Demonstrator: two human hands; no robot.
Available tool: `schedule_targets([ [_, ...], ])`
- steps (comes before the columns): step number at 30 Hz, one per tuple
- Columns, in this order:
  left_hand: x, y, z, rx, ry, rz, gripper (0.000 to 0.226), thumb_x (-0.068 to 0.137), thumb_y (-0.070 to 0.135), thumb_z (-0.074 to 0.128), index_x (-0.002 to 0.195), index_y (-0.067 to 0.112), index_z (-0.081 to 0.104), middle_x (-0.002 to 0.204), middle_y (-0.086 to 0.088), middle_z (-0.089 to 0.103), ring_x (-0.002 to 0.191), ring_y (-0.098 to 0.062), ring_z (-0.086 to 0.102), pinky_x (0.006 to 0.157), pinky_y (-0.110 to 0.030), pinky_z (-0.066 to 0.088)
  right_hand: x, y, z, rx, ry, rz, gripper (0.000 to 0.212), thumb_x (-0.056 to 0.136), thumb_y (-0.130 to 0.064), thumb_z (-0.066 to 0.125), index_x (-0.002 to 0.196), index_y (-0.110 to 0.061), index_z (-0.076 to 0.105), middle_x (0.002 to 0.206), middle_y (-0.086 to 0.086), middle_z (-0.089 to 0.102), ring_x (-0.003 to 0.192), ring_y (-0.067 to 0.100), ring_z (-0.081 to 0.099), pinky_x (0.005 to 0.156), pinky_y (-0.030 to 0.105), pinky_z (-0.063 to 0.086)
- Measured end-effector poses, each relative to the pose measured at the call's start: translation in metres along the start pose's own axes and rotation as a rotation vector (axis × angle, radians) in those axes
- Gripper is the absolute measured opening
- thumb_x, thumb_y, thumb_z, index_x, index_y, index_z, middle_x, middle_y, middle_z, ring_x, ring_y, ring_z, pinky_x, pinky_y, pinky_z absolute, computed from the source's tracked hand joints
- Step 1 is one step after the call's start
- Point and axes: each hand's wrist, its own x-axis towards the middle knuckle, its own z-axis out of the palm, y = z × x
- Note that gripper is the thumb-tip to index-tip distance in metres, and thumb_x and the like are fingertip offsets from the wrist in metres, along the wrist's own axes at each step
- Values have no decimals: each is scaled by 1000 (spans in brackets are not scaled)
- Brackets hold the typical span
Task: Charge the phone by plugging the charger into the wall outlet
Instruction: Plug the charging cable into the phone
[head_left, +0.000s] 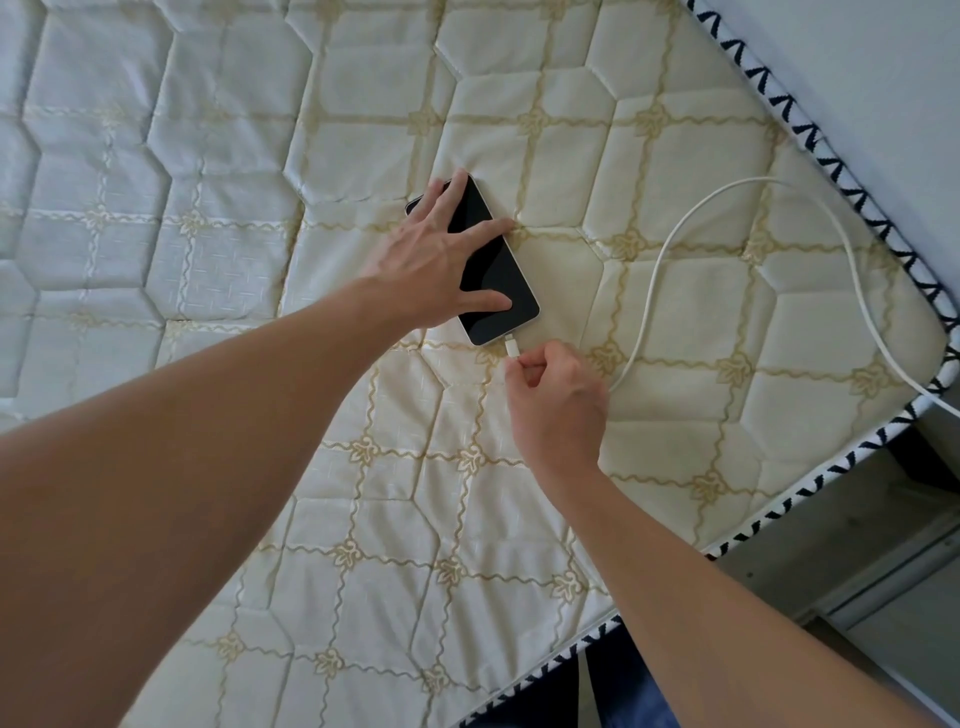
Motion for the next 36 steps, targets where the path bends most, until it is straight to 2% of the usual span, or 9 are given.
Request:
schedule_targets([
  [9, 0, 1, 1, 1, 6, -2, 86, 79, 70, 64, 152, 46, 25, 167, -9, -7, 153, -30, -6, 119, -50, 19, -1, -1, 0, 10, 38, -17, 13, 87, -25, 65, 78, -16, 60, 74, -6, 58, 69, 20, 56, 79, 46, 50],
  [21, 2, -2, 5, 30, 25, 15, 86, 79, 70, 63, 152, 46, 25, 167, -10, -7, 153, -32, -4, 119, -50, 21, 6, 7, 7, -21, 49, -90, 14, 86, -24, 65, 78, -14, 62, 78, 1, 66, 72, 25, 60, 77, 48, 50],
  [27, 3, -5, 3, 57, 7, 55, 85, 81, 68, 63, 153, 45, 24, 166, -13, -8, 152, -35, -7, 120, -50, 16, 11, 5, 13, -101, 40, -134, 14, 87, -23, 65, 77, -15, 60, 79, 0, 64, 76, 24, 57, 77, 39, 39],
  [32, 5, -7, -1, 56, -14, 75, 86, 80, 66, 65, 153, 44, 25, 166, -13, -10, 152, -36, -9, 121, -51, 13, 12, -4, 20, -94, 59, -100, 14, 84, -23, 67, 73, -16, 62, 73, -2, 64, 73, 22, 59, 77, 38, 40],
  [36, 10, -14, -5, 39, 1, 114, 89, 80, 64, 68, 154, 43, 23, 166, -12, -10, 152, -33, -10, 121, -51, 13, 17, -10, 22, -144, 53, -109, 12, 80, -25, 69, 70, -18, 65, 68, -3, 67, 74, 22, 59, 77, 41, 47],
])
